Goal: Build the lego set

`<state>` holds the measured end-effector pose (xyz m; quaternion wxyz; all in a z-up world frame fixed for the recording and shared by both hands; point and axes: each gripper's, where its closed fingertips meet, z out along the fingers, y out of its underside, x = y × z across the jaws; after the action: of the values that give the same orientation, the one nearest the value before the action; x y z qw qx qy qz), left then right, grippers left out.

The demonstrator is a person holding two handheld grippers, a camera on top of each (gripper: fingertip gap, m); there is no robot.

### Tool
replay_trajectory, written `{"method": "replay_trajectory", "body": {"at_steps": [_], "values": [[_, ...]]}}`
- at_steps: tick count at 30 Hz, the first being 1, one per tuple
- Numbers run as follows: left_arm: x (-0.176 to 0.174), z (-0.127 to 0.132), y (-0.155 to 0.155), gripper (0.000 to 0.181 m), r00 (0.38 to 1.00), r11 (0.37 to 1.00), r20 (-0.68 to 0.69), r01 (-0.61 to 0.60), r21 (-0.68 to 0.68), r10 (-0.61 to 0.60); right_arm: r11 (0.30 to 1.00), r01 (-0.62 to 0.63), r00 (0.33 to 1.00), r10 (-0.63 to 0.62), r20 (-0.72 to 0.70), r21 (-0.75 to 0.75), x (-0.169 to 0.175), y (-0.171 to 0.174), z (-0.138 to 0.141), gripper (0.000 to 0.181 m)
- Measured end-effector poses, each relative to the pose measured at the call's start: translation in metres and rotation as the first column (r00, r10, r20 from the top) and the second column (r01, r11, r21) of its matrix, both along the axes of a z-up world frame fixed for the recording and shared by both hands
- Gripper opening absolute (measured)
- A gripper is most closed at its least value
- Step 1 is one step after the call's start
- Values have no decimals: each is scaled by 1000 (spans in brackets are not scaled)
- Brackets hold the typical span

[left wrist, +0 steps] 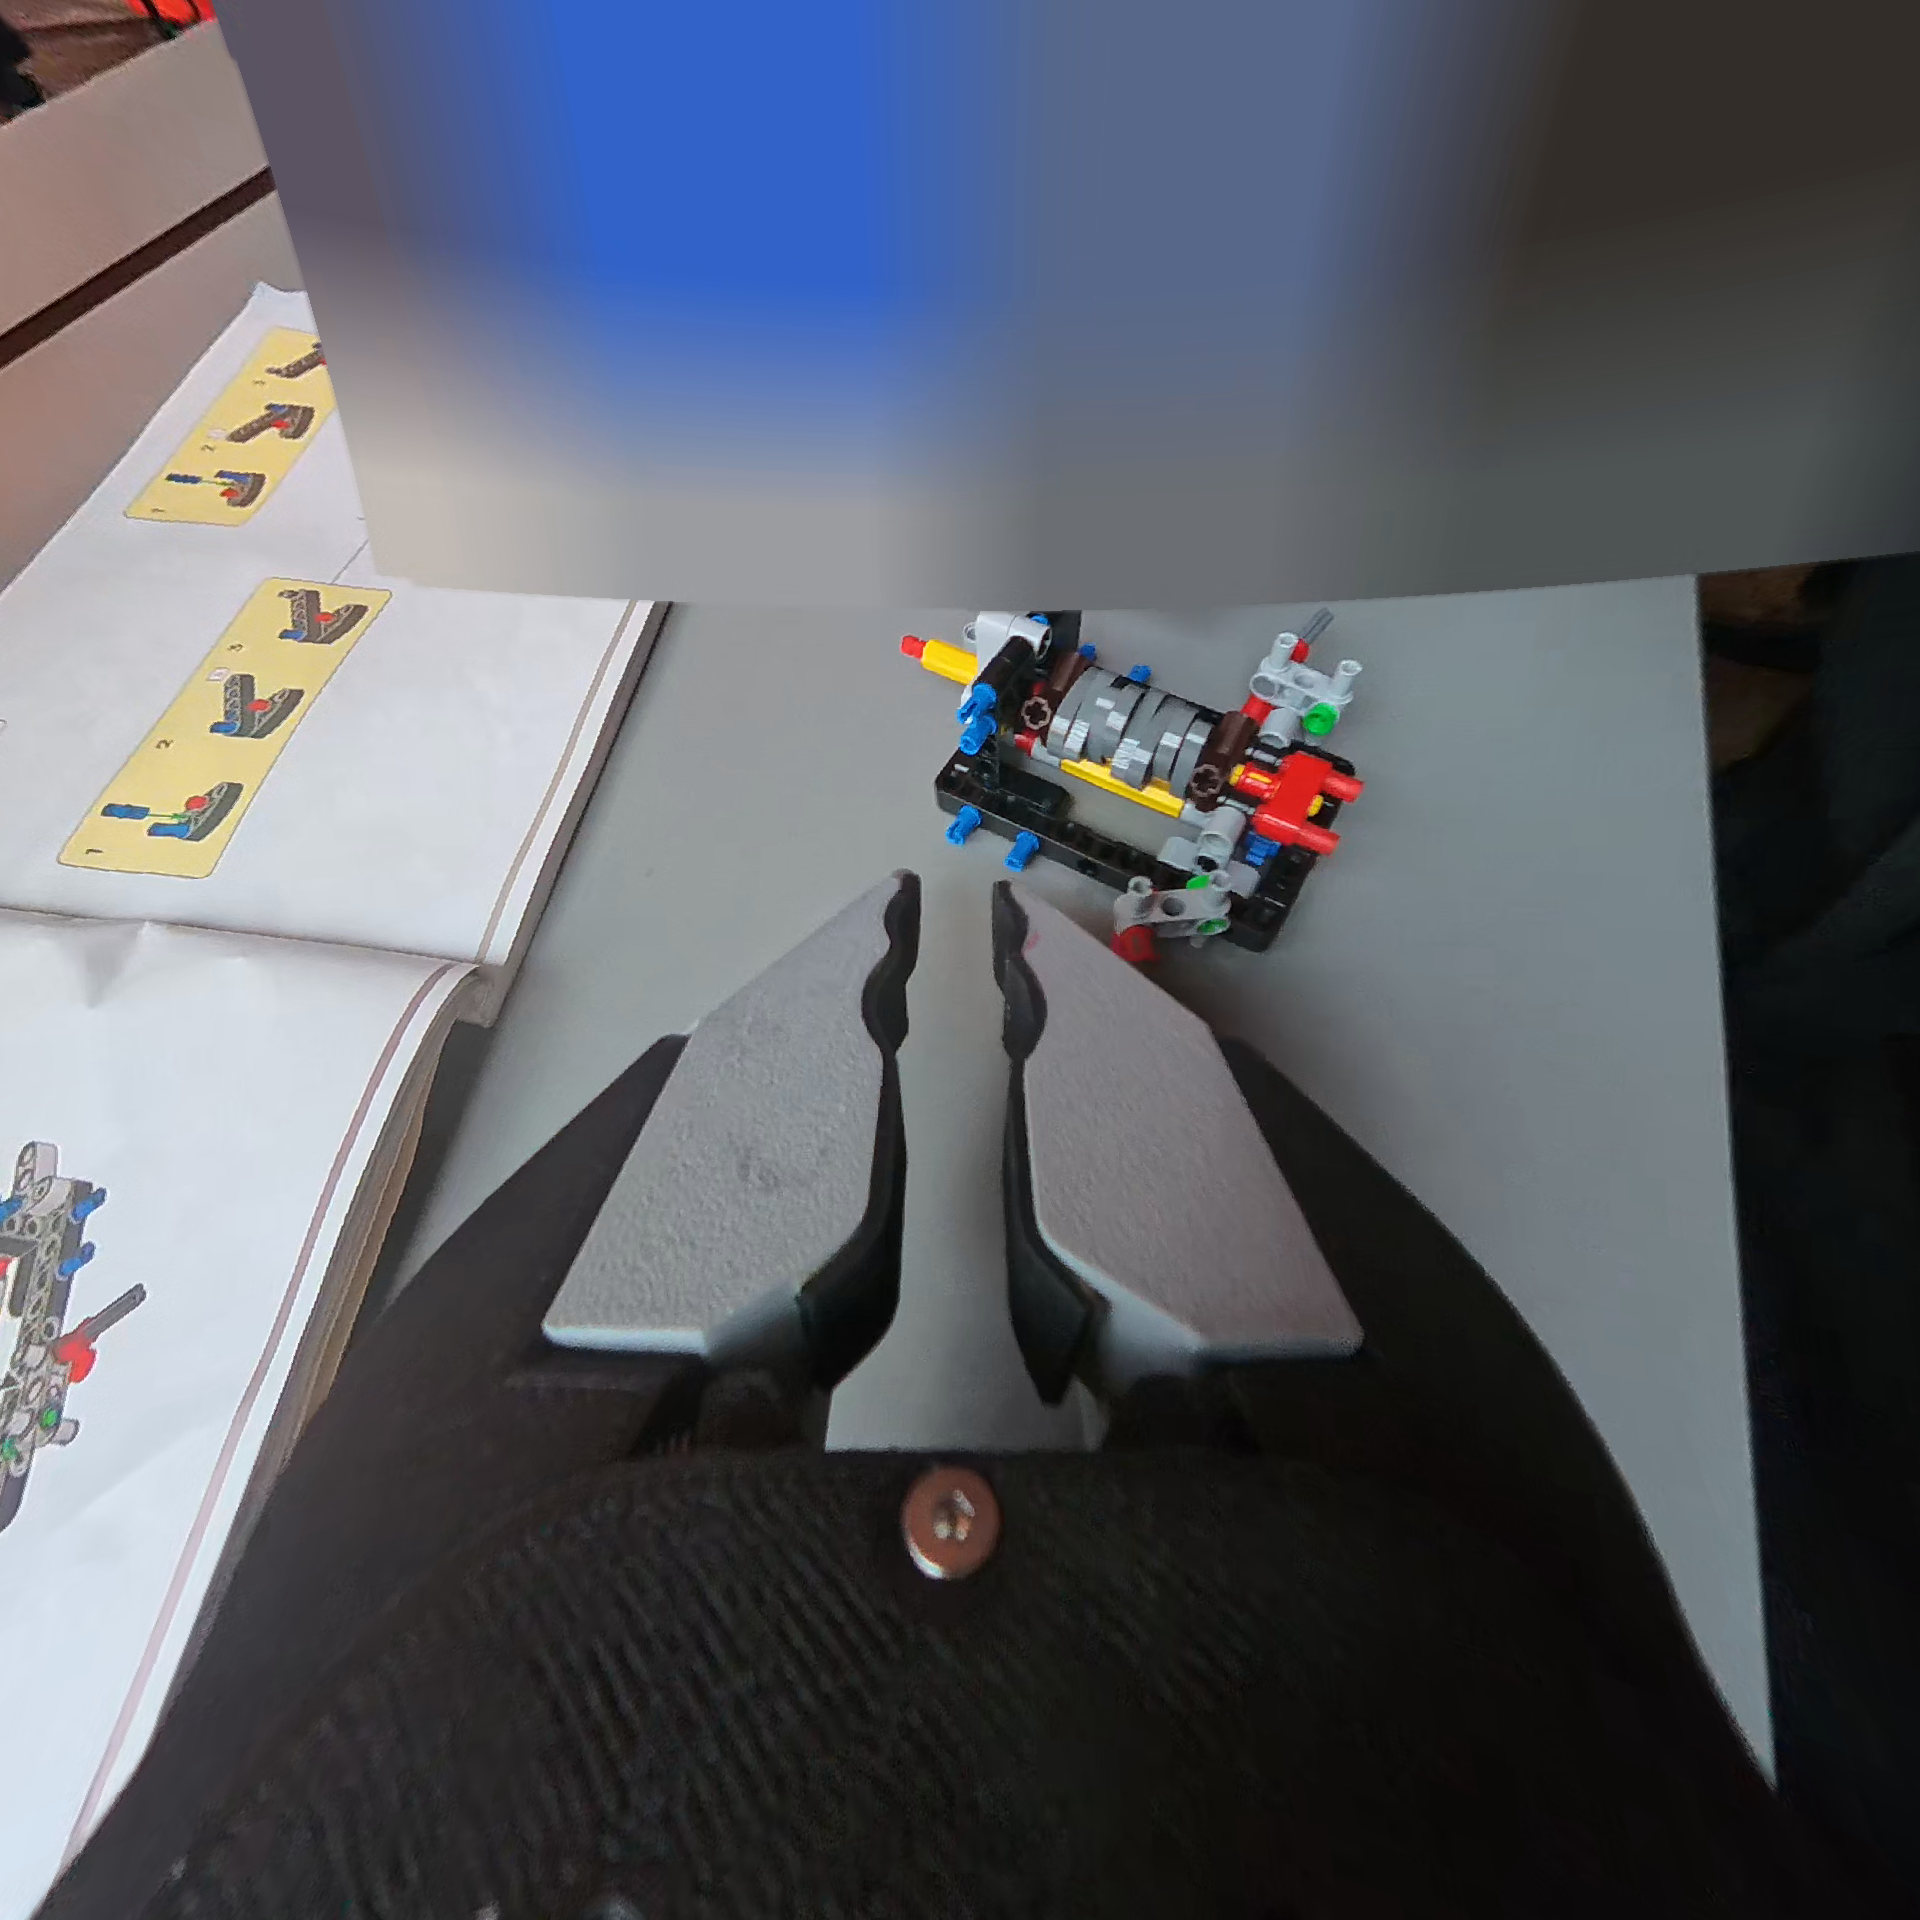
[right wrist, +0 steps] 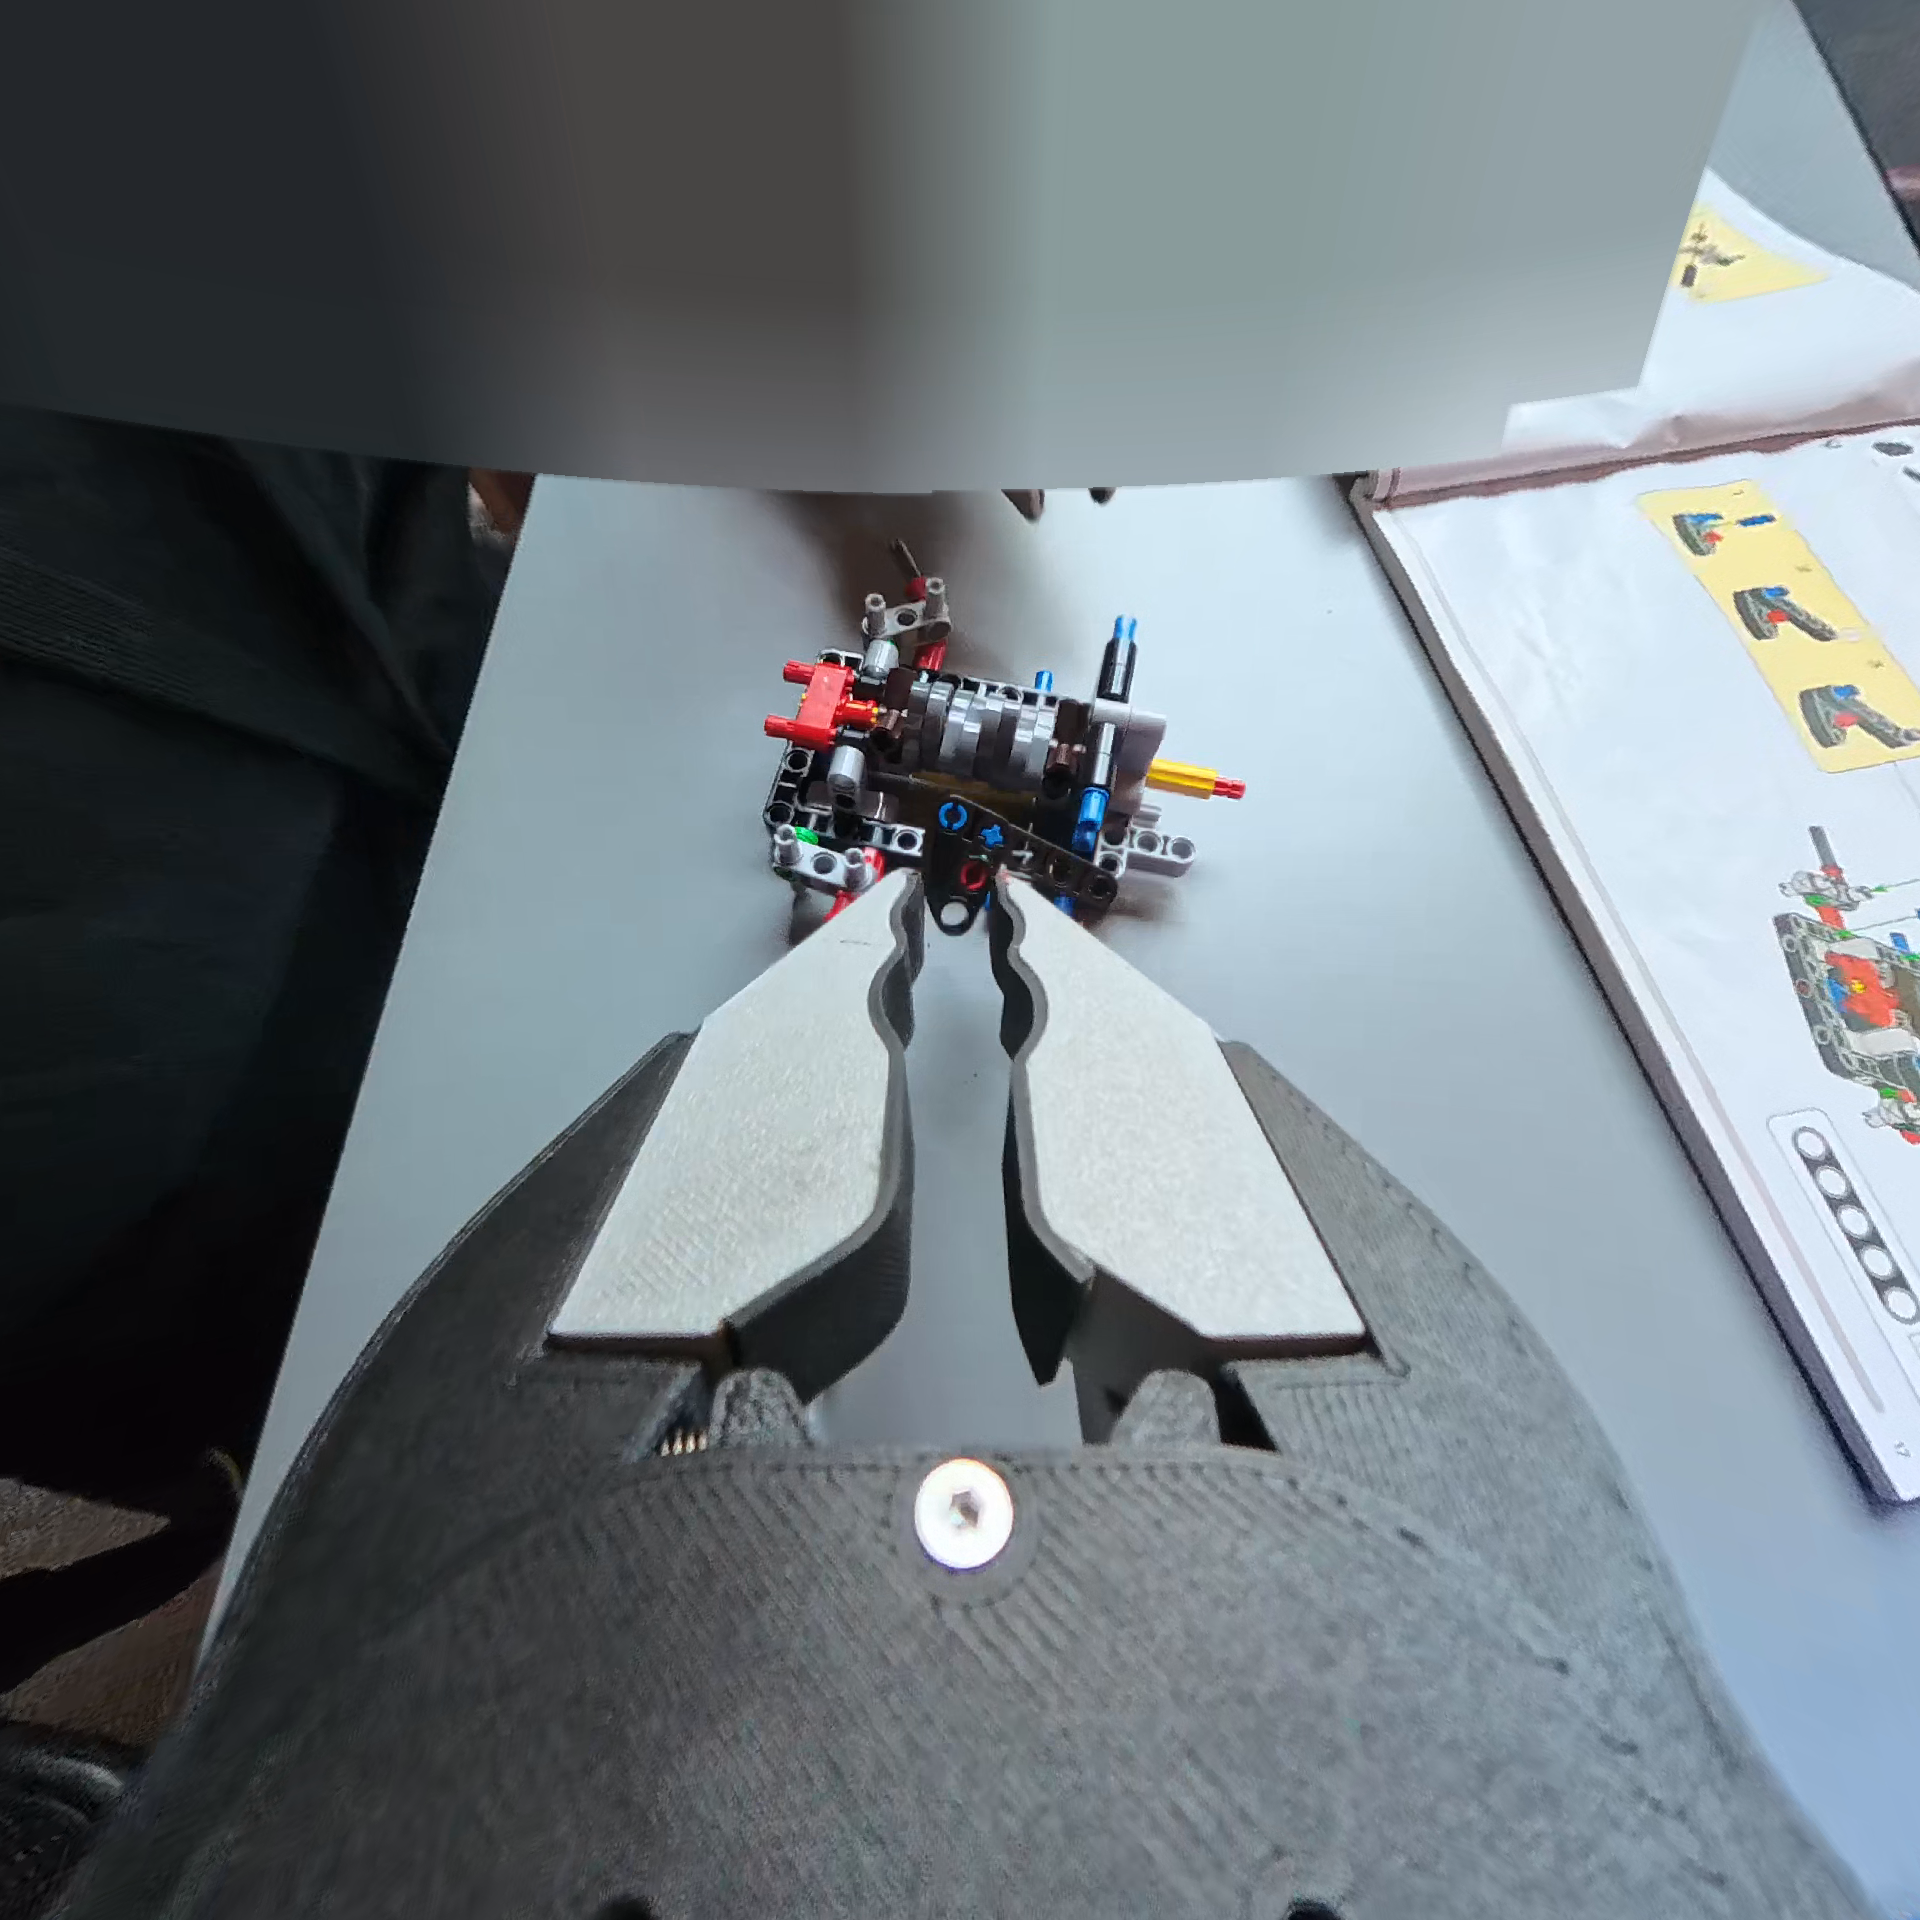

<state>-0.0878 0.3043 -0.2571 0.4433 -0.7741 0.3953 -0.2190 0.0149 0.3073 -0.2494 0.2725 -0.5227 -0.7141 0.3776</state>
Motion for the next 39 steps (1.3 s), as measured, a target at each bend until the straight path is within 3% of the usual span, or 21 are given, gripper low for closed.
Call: {"method": "replay_trajectory", "body": {"at_steps": [4, 8, 18, 39], "values": [[5, 9, -17, 27, 985, 990, 122, 129, -64, -121, 998, 7, 994, -15, 107, 68, -1, -6, -3, 9], [3, 6, -29, 33, 974, 973, 132, 201, -112, -186, 993, 28, 989, -45, 143, 112, 0, -12, 1, 9], [6, -6, -36, 31, 977, 976, -14, 211, -49, -212, 989, 85, 983, -103, 153, 117, 5, -18, 7, 9], [5, -8, -34, 28, 980, 978, -18, 198, -63, -199, 991, 101, 990, -109, 90, 92, 4, -7, 5, 9]]}}
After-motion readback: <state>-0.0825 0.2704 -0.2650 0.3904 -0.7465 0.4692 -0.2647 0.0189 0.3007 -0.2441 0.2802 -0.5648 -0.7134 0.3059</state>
